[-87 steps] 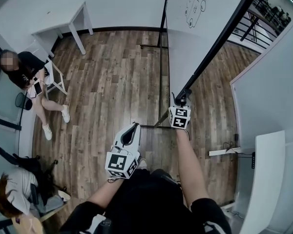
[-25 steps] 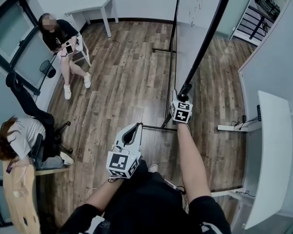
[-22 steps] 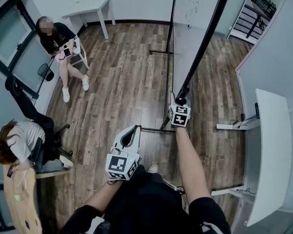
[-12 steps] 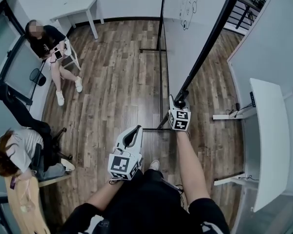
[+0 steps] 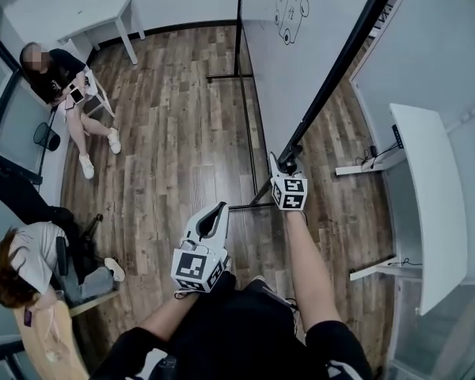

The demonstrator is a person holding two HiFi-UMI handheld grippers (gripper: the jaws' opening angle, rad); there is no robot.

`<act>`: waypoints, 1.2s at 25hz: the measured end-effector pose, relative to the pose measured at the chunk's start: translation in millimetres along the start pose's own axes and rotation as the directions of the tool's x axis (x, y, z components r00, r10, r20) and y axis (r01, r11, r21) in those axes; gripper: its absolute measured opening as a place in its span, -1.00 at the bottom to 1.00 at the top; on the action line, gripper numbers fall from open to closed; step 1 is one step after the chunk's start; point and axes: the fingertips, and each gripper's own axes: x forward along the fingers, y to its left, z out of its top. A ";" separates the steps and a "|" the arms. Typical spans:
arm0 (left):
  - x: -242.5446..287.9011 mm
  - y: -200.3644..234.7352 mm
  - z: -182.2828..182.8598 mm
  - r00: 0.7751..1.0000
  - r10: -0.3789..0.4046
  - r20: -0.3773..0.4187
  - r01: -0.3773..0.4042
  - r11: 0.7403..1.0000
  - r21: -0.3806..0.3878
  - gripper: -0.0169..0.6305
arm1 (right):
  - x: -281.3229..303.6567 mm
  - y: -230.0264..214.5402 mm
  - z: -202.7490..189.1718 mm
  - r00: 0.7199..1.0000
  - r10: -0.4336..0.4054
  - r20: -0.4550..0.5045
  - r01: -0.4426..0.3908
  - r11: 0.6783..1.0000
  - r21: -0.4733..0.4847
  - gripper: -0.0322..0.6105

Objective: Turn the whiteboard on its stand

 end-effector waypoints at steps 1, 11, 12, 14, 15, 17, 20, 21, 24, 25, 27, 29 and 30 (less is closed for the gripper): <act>-5.3 -5.8 -4.0 1.000 0.000 0.001 0.000 1.000 0.000 -0.90 | -7.6 0.4 -4.5 1.000 -0.001 0.003 0.001 1.000 -0.001 -0.43; -44.4 -31.2 -14.7 0.999 0.051 0.011 -0.051 0.999 -0.010 -0.90 | -66.9 19.8 -13.0 1.000 0.003 0.011 -0.003 1.000 -0.017 -0.43; -47.8 -32.4 -17.2 0.998 0.058 0.006 -0.058 0.998 -0.012 -0.90 | -74.1 22.7 -14.0 1.000 0.001 0.009 -0.001 1.000 -0.017 -0.43; -54.9 -33.6 -20.9 0.997 0.071 -0.002 -0.071 0.997 -0.012 -0.90 | -87.8 29.6 -14.3 1.000 -0.001 0.010 0.001 1.000 -0.018 -0.43; -57.5 -33.9 -20.9 0.997 0.077 -0.005 -0.077 0.997 -0.012 -0.90 | -93.5 33.1 -13.0 1.000 0.001 0.012 -0.001 1.000 -0.019 -0.43; -60.5 -36.2 -20.2 0.996 0.085 -0.007 -0.085 0.996 -0.017 -0.90 | -104.1 38.7 -10.9 1.000 0.008 0.014 -0.008 1.000 -0.022 -0.43; -65.3 -44.8 -21.7 0.996 0.091 -0.006 -0.091 0.996 -0.020 -0.90 | -124.2 43.1 -14.1 1.000 0.012 0.017 -0.012 1.000 -0.023 -0.43; -67.7 -47.7 -22.0 0.996 0.092 -0.004 -0.092 0.996 -0.020 -0.90 | -131.6 44.3 -16.1 1.000 0.011 0.018 -0.011 1.000 -0.022 -0.43; -77.1 -52.8 -20.9 0.996 0.095 -0.002 -0.095 0.995 -0.023 -0.90 | -153.7 50.9 -19.8 1.000 0.006 0.019 -0.006 1.000 -0.017 -0.43; -80.6 -54.1 -21.0 0.996 0.093 -0.003 -0.093 0.995 -0.024 -0.90 | -160.8 53.9 -20.9 1.000 0.006 0.020 -0.005 1.000 -0.016 -0.43; -86.1 -57.5 -24.6 0.996 0.091 -0.004 -0.091 0.996 -0.021 -0.90 | -173.9 58.2 -25.0 1.000 0.006 0.029 -0.005 1.000 -0.015 -0.43; -89.4 -60.0 -29.3 0.996 0.092 -0.009 -0.093 0.995 -0.024 -0.90 | -185.2 60.8 -28.2 0.999 0.003 0.037 -0.003 1.000 -0.013 -0.43; -90.9 -60.6 -29.8 0.996 0.093 -0.014 -0.093 0.995 -0.026 -0.90 | -190.4 62.2 -28.3 0.999 0.001 0.038 -0.001 1.000 -0.011 -0.43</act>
